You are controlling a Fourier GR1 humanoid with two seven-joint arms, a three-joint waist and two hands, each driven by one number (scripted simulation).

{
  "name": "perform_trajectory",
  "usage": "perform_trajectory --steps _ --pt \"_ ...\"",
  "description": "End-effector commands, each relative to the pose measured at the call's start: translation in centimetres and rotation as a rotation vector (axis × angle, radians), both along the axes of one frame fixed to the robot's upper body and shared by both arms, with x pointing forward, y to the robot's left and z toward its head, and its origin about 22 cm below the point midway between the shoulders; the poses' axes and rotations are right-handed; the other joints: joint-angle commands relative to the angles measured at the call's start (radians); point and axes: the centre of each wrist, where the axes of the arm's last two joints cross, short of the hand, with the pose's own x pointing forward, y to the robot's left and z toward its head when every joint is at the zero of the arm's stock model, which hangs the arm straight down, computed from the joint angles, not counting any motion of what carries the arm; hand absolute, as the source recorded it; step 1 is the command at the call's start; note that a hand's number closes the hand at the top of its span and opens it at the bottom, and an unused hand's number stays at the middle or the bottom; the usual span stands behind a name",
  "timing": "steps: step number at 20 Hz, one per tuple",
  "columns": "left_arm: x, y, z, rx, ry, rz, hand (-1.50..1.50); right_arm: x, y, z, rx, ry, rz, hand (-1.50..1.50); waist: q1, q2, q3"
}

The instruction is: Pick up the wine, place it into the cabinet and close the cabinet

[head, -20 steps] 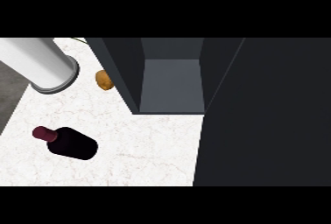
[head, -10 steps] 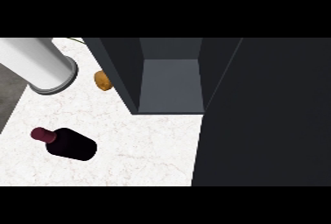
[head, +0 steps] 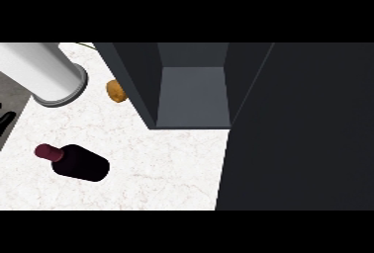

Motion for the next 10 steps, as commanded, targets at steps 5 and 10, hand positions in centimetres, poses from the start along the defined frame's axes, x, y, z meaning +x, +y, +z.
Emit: perform_trajectory --steps 5,10 --pt "3.0 1.0 -2.5 0.034 0.015 0.048 -1.50 -2.2 -1.1 2.1 0.028 -0.038 0.056 -1.50 -0.004 0.001 0.000" --pt "0.8 1.1 -6.0 0.066 0.086 0.049 -1.50 -3.7 -0.8 1.8 0.004 -0.041 0.061 -1.50 0.001 -0.002 0.000"
